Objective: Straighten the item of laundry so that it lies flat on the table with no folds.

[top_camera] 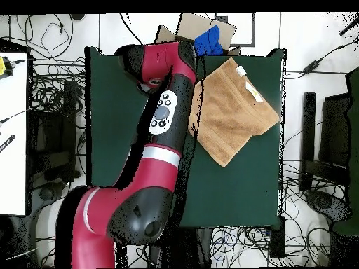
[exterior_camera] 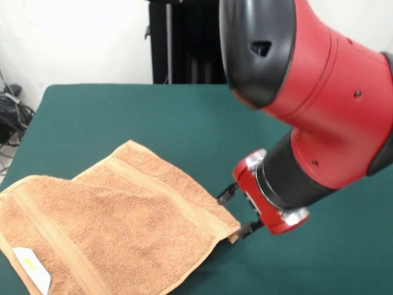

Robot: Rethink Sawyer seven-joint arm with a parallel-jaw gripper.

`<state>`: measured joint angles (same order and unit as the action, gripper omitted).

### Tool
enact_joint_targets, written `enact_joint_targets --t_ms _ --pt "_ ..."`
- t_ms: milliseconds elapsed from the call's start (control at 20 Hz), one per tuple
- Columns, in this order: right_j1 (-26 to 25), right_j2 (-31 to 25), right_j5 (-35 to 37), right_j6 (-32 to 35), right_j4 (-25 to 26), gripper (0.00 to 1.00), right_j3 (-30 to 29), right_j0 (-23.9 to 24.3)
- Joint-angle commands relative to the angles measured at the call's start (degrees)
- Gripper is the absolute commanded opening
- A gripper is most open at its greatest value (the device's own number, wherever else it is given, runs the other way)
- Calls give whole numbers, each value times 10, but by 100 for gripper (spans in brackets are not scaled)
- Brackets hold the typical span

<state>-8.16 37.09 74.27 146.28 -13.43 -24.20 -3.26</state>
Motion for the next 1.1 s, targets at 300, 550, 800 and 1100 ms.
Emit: enact_joint_targets --t_ms 300,550,800,1100 --pt "-55 25 -6 240 -30 100 74 32" --pt "-72 39 5 238 -32 100 105 47" --pt "-72 45 19 204 -20 100 106 56" --pt "-66 51 77 143 -18 100 109 62"
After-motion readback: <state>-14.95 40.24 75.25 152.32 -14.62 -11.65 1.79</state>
